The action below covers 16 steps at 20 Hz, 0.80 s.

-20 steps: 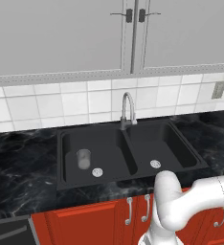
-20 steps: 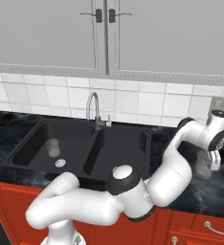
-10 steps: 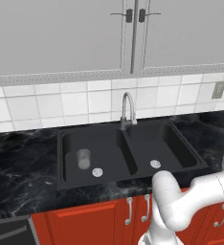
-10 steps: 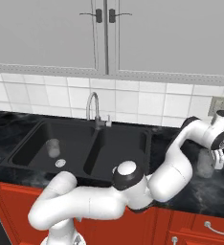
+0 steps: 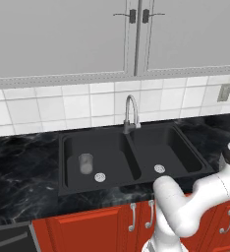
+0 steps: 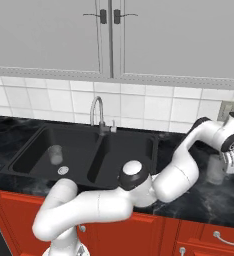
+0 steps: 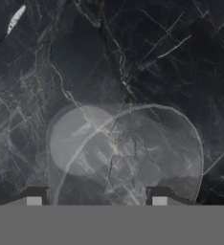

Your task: Place the glass cup in the left basin and the glass cup in the right basin of the sink.

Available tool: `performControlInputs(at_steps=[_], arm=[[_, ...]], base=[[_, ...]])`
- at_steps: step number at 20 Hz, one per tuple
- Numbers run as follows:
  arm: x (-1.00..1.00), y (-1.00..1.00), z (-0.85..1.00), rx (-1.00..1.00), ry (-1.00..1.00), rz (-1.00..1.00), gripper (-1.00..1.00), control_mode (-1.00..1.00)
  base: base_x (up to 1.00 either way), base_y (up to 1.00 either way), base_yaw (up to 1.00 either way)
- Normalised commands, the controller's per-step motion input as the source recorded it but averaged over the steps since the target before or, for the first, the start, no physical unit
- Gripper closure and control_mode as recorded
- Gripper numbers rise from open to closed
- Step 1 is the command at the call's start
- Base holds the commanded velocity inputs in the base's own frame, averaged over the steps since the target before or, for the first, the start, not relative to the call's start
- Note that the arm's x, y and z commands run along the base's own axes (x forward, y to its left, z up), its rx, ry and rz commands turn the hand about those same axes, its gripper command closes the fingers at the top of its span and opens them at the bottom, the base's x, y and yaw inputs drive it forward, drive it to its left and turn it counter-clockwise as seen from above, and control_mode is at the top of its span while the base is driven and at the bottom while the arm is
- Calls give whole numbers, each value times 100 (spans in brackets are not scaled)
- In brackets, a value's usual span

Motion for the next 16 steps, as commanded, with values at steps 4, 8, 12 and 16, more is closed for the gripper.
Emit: performControlInputs(at_steps=[4, 8, 12, 16], arm=[[0, 0, -22, 1, 0, 0, 100, -100], [0, 6, -8, 2, 0, 0, 100, -100], [0, 79, 0, 0, -4, 0, 100, -100], [0, 100, 0, 0, -10, 0, 100, -100]], base=[[0, 0, 0], [0, 0, 0], [0, 0, 0], [0, 0, 0]])
